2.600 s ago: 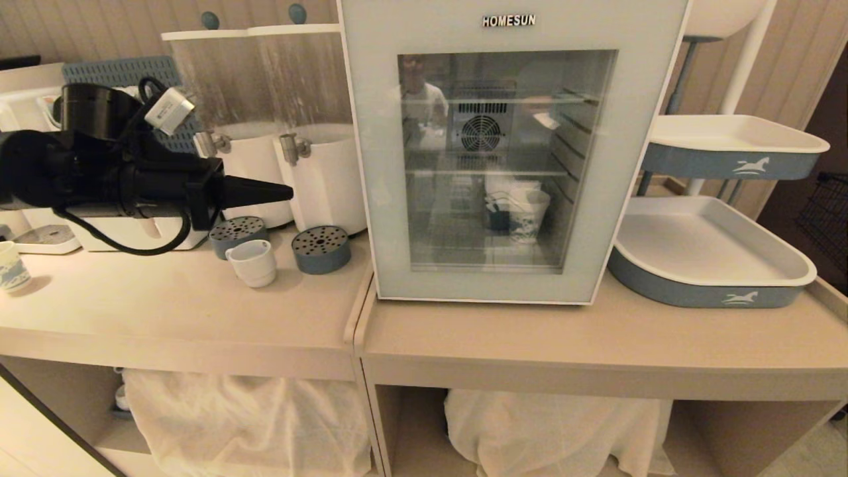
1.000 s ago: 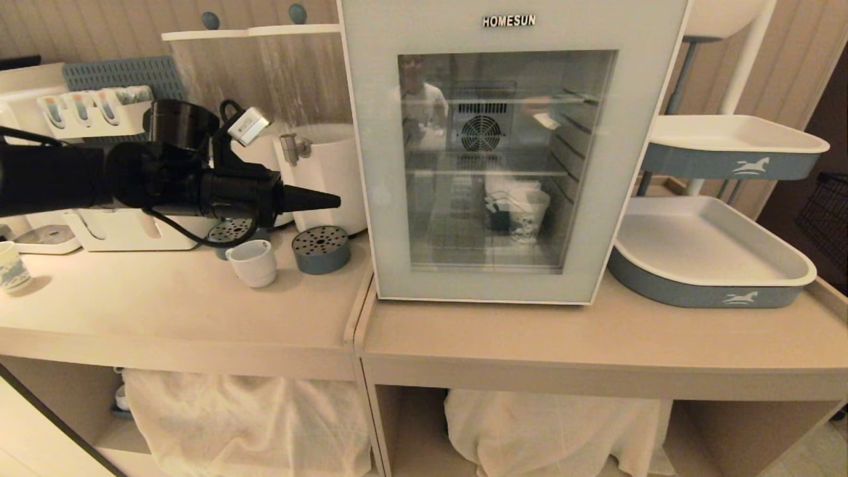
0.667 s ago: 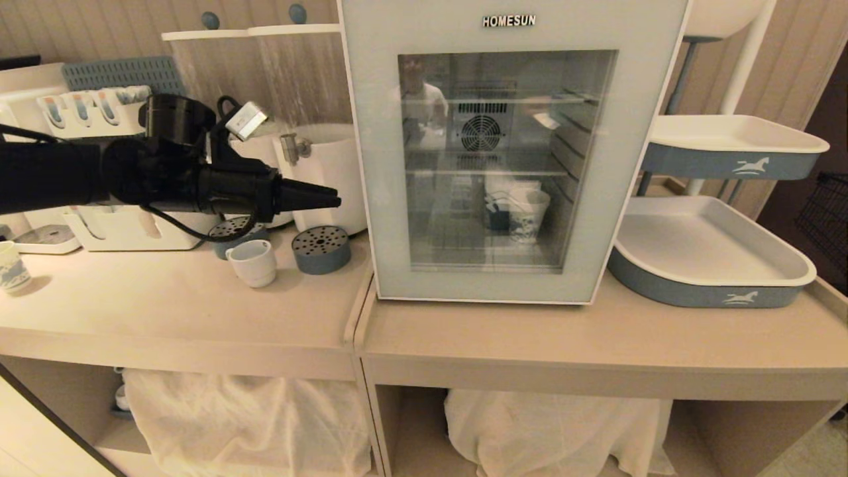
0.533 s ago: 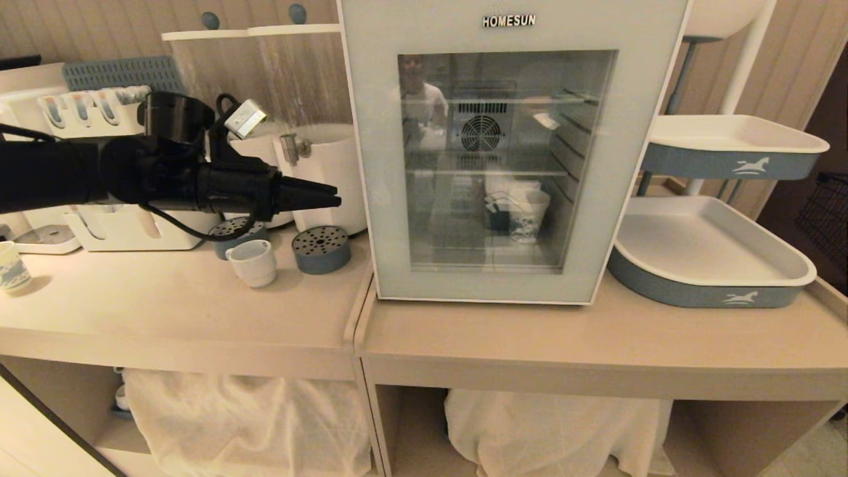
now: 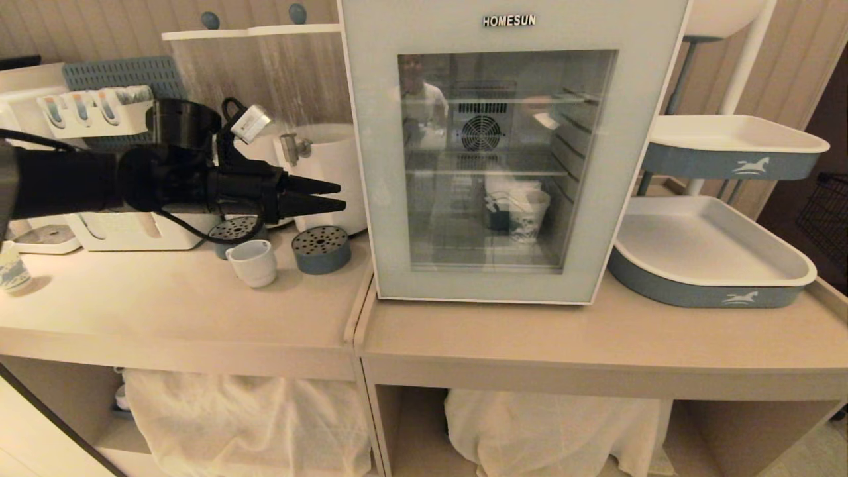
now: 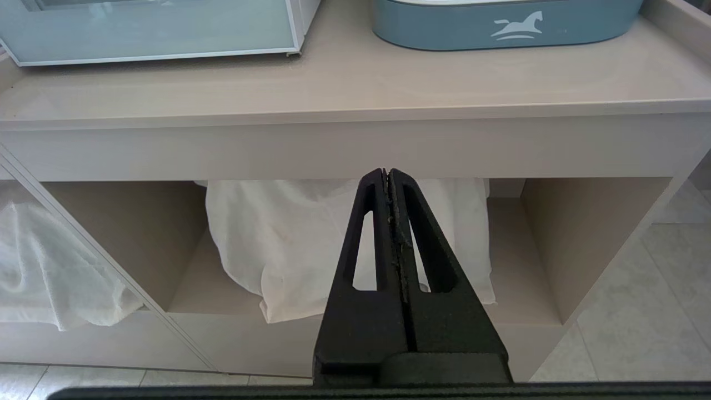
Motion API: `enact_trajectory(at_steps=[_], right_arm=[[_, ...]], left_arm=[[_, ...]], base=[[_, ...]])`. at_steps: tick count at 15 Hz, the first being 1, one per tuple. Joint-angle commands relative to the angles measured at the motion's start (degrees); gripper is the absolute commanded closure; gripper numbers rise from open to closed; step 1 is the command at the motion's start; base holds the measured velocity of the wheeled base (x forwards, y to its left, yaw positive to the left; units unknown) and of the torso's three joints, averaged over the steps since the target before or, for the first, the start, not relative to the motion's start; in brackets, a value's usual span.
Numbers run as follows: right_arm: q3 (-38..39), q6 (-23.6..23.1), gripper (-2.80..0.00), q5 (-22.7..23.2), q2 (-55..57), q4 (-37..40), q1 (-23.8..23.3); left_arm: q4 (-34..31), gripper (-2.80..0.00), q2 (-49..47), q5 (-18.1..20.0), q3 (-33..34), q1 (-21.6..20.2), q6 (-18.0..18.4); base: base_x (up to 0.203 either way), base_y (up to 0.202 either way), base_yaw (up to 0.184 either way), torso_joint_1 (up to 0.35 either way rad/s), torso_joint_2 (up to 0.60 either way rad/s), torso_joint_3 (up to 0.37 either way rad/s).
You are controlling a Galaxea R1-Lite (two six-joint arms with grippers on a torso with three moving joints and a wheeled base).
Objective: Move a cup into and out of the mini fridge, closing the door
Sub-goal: Open the freezer door
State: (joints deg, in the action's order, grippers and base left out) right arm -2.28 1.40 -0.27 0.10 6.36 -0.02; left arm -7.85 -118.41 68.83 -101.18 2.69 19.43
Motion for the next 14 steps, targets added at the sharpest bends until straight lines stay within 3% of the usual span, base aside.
enact_trajectory(at_steps=[1,5,14], right_arm=[[0.0,0.0,0.00,0.0,0.1,0.1,0.0],[0.0,0.0,0.00,0.0,0.1,0.1,-0.1],[0.0,0.0,0.00,0.0,0.1,0.1,0.0]], left_arm=[[0.0,-2.80,-1.0,1.1,0.0,0.2,0.2],[-0.2,-2.80,-0.9,4.0,0.3,1.4,-0.1],[0.1,-2.80,-2.0,3.9,0.7,3.3,0.7]], base=[[0.000,0.000,0.000,0.000,0.00,0.000],[0.000,0.000,0.000,0.000,0.00,0.000],[0.000,0.000,0.000,0.000,0.00,0.000]])
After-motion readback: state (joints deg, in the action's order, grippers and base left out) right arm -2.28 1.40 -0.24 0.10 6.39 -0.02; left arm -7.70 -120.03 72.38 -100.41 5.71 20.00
